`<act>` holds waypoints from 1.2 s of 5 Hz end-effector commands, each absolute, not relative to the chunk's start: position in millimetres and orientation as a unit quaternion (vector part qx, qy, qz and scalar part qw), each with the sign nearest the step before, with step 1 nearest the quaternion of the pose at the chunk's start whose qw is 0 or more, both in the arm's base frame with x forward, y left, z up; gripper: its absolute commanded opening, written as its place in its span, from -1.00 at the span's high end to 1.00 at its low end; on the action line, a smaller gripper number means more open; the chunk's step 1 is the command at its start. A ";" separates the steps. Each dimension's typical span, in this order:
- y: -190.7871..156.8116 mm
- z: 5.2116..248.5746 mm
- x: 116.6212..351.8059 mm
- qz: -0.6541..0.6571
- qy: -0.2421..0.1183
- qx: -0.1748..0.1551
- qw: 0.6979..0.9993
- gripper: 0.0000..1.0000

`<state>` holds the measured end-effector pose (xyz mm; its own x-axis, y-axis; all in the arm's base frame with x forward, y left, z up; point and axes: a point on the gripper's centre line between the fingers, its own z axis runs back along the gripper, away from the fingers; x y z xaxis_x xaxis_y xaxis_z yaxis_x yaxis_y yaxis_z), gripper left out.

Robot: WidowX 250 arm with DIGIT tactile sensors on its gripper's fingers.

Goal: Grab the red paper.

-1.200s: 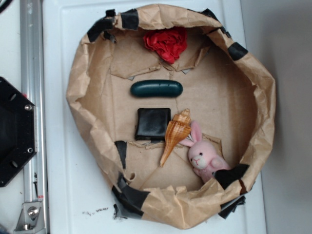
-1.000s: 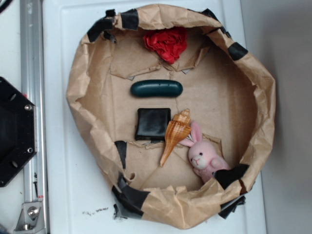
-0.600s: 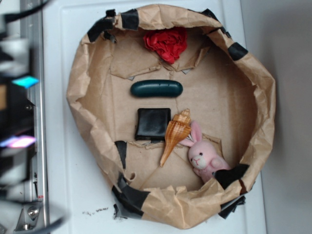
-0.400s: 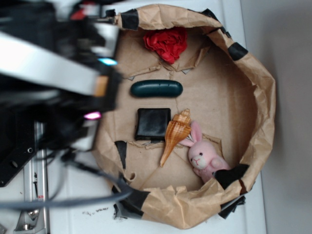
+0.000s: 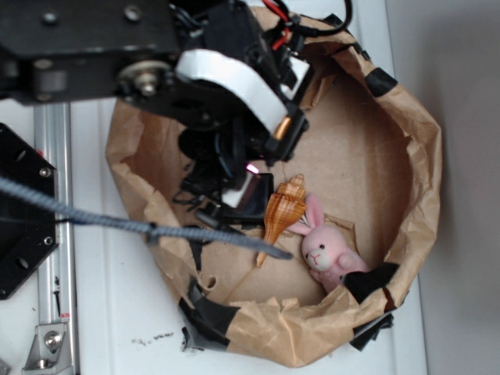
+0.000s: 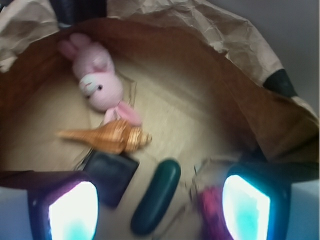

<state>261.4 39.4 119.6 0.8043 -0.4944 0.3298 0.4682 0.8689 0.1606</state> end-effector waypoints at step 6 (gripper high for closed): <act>54.8 88.4 282.8 -0.473 -0.122 -0.017 0.873 -1.00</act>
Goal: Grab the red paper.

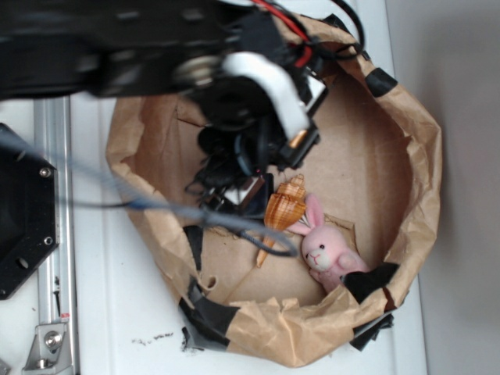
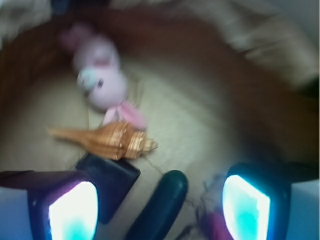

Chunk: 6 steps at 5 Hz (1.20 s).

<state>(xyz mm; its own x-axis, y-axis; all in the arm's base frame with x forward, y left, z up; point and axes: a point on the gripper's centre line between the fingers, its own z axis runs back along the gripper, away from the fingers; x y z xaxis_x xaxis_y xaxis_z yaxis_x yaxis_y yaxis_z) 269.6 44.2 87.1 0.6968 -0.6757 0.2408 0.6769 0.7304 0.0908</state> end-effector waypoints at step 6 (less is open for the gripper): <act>93.8 56.4 286.8 -0.519 -0.032 0.186 0.834 -1.00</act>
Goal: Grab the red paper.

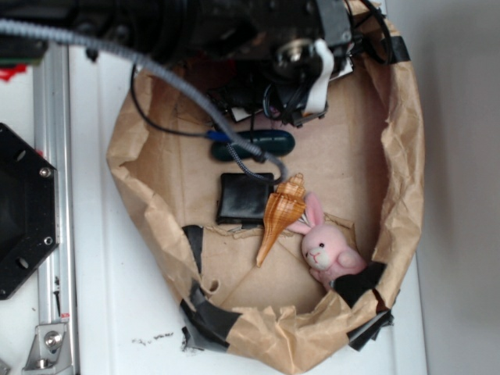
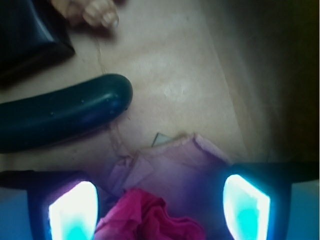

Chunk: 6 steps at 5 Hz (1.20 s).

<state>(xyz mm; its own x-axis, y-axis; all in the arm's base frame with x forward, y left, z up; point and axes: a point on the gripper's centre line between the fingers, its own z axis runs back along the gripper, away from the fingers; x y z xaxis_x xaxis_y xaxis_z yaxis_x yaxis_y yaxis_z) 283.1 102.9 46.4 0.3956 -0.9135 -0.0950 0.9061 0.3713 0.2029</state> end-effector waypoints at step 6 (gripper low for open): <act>57.1 106.7 281.8 -0.494 -0.134 0.020 0.859 1.00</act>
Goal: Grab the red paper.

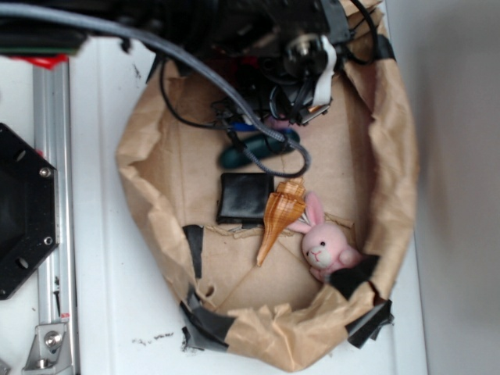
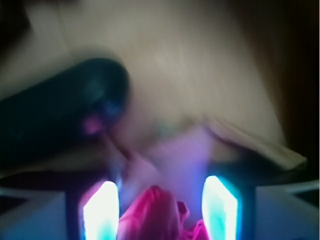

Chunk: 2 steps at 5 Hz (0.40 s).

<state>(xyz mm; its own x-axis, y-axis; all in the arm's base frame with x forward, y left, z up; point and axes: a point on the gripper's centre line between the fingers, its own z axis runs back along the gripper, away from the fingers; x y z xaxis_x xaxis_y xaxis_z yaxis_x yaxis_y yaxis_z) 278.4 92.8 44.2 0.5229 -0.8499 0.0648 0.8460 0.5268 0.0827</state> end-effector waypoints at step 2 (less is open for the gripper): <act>-20.3 203.1 264.3 -0.398 -0.204 -0.026 0.894 1.00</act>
<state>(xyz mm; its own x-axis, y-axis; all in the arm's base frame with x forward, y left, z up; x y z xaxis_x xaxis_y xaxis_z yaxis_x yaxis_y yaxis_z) 258.3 -10.8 176.3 0.6446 -0.6788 0.3517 0.7081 0.7035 0.0600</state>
